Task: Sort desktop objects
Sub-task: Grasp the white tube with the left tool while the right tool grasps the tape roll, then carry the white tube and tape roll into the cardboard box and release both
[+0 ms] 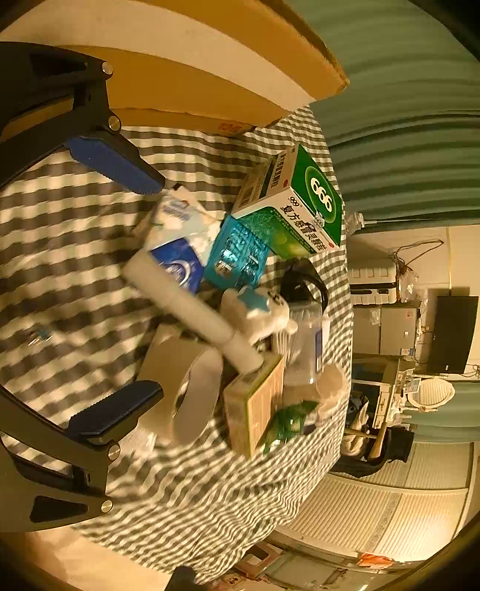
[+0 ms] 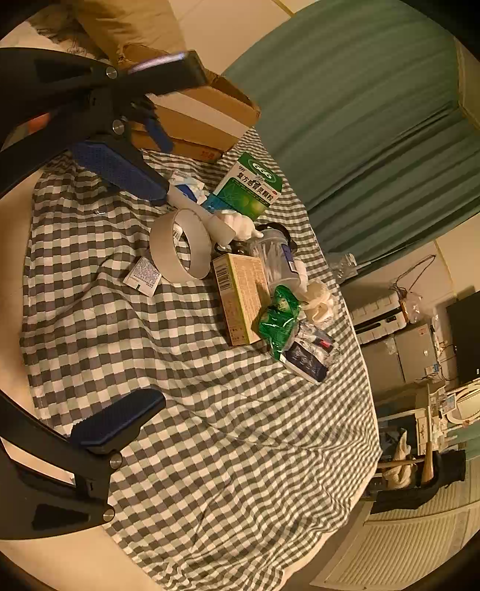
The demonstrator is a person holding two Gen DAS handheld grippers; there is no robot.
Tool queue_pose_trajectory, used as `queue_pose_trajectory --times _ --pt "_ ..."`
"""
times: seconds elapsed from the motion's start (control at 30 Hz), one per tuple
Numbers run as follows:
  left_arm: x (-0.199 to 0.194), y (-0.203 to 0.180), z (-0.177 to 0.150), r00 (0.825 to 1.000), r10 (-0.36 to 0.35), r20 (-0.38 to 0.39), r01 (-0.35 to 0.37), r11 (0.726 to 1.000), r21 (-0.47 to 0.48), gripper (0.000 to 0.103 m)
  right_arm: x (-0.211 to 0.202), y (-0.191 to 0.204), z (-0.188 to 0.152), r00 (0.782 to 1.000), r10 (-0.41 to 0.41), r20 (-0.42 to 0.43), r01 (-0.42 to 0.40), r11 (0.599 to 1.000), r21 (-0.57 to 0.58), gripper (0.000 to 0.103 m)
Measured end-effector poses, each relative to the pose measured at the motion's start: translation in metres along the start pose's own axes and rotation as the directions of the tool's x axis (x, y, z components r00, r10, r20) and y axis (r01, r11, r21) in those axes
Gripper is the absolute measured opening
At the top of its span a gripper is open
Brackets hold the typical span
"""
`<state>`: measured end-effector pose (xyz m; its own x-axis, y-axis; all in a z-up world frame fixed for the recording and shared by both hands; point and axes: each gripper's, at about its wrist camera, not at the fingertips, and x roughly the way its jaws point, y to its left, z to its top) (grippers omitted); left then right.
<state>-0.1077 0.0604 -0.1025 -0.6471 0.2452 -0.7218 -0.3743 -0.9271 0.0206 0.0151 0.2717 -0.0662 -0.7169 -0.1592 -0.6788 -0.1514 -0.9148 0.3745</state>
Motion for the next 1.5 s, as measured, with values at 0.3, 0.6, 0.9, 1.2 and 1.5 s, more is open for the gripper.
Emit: queue_pose_trajectory --times 0.3,0.6,0.9,1.2,1.5 --pt "0.038 0.001 0.011 0.999 -0.034 -0.032 0.036 0.998 0.054 0.046 0.021 0.005 0.001 0.999 -0.018 -0.046 0.017 0.999 -0.027 0.103" --pt "0.001 0.017 -0.001 0.999 -0.015 0.033 0.016 0.999 -0.034 0.013 0.059 0.025 0.005 0.995 0.002 -0.102 -0.015 0.992 -0.128 0.103" --pt "-0.005 0.046 -0.018 0.999 0.051 0.008 -0.049 0.987 -0.155 0.013 0.121 0.050 0.011 0.979 0.022 -0.202 -0.059 0.981 -0.183 0.103" --pt "0.009 0.048 -0.032 0.999 0.023 -0.030 -0.029 0.974 -0.223 0.013 0.147 0.048 0.013 0.957 0.045 -0.286 -0.089 0.986 -0.142 0.084" --pt "-0.011 0.044 -0.031 0.999 0.026 -0.036 -0.035 0.967 -0.251 0.013 0.106 0.059 -0.003 0.969 0.057 -0.241 -0.106 0.975 -0.195 0.083"
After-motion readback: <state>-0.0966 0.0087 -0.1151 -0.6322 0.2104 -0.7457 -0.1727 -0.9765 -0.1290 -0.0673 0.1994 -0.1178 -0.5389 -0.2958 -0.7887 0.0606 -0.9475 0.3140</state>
